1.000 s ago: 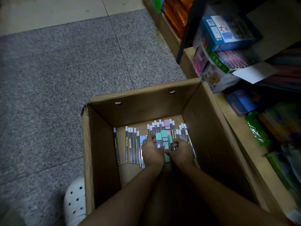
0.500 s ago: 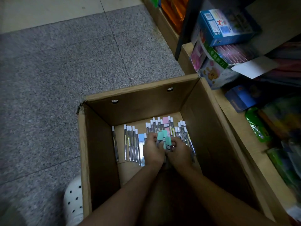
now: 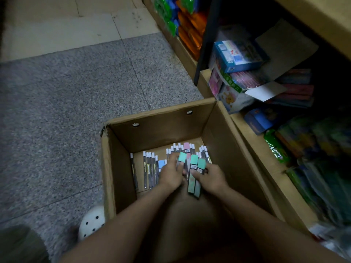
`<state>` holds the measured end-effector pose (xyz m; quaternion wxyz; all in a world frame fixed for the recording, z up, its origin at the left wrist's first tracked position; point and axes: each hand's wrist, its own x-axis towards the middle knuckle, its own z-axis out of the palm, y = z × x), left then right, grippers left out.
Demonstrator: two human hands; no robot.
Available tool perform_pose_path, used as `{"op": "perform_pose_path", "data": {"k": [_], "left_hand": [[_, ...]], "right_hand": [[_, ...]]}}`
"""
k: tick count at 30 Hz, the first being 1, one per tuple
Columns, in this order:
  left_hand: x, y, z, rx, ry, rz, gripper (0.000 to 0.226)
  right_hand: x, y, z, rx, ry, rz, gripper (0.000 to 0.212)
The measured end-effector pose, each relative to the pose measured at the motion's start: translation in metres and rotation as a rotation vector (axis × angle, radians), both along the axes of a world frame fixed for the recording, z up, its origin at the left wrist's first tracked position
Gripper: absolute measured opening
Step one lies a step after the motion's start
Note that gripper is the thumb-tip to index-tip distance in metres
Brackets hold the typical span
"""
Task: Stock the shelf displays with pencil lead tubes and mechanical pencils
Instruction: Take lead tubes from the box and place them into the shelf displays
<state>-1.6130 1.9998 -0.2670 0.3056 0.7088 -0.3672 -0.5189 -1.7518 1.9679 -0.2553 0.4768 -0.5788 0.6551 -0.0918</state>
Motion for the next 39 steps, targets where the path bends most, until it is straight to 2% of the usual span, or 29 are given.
{"op": "perform_pose_path", "data": {"k": [3,7,10,14,17,19,21,22,26,30,32,35,39], "left_hand": [[0.006,-0.006,0.042,0.018,-0.020,-0.250,0.031],[0.009,-0.030,0.117,0.004,-0.098,-0.405,0.021],[-0.001,-0.046,0.176,-0.015,0.059,-0.425,0.020],[-0.031,-0.046,0.232,-0.122,0.278,-0.508,0.029],[-0.059,-0.041,0.260,-0.188,0.557,-0.551,0.041],[-0.075,-0.039,0.280,-0.226,0.639,-0.557,0.040],[-0.091,-0.040,0.297,-0.289,0.686,-0.546,0.034],[-0.098,-0.041,0.304,-0.324,0.709,-0.539,0.033],[-0.123,-0.040,0.316,-0.395,0.704,-0.570,0.037],[-0.143,-0.042,0.320,-0.373,0.689,-0.607,0.023],[-0.152,-0.043,0.323,-0.377,0.662,-0.576,0.020],[-0.161,-0.050,0.329,-0.414,0.658,-0.513,0.022],[-0.162,-0.059,0.335,-0.368,0.761,-0.501,0.024]], "right_hand": [[-0.012,-0.007,0.050,-0.030,-0.020,0.029,0.024],[-0.029,-0.012,0.131,-0.062,-0.085,0.024,0.026],[-0.047,-0.008,0.198,-0.094,-0.107,0.027,0.014],[-0.075,0.012,0.269,-0.175,-0.231,-0.090,0.015],[-0.093,0.028,0.309,-0.176,-0.326,-0.175,0.017],[-0.104,0.036,0.331,-0.179,-0.394,-0.256,0.013],[-0.114,0.043,0.346,-0.203,-0.444,-0.308,0.011],[-0.119,0.046,0.351,-0.230,-0.409,-0.311,0.010],[-0.138,0.056,0.360,-0.371,-0.205,-0.340,0.020],[-0.152,0.061,0.367,-0.414,-0.009,-0.355,0.018],[-0.157,0.065,0.371,-0.430,-0.055,-0.383,0.013],[-0.167,0.070,0.379,-0.432,-0.197,-0.461,0.023],[-0.188,0.067,0.396,-0.433,-0.172,-0.526,0.037]]}}
